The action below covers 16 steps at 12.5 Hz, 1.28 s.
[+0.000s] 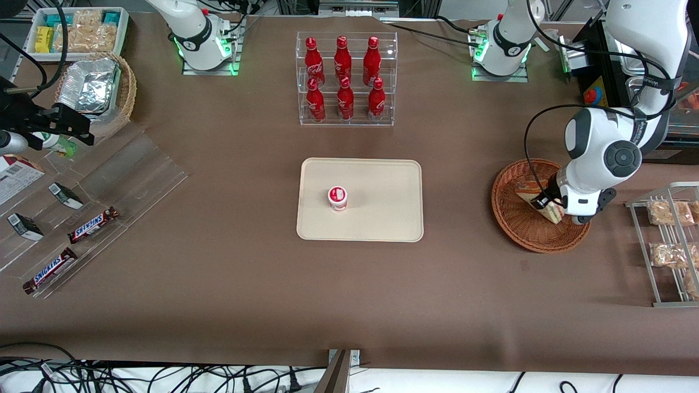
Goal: Place sandwich from basket to tray
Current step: 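Lift the sandwich with the left gripper and carry it toward the tray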
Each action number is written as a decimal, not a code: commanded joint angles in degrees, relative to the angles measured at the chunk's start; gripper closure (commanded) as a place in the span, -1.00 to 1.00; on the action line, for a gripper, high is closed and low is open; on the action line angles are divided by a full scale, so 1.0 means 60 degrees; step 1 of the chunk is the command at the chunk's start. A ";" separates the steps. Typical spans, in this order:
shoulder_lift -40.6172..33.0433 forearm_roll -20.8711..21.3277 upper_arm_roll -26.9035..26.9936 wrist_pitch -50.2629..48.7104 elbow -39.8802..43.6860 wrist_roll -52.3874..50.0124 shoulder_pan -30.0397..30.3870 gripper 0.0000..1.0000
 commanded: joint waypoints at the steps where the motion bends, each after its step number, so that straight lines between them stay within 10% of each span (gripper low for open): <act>1: -0.0306 0.0350 -0.0033 -0.0094 -0.0099 -0.0177 -0.0016 0.20; 8: -0.0380 0.0467 -0.1393 -0.4543 0.3149 0.0644 -0.0001 0.19; 16: -0.0146 0.0452 -0.4102 -0.4697 0.4120 0.0497 -0.0060 0.14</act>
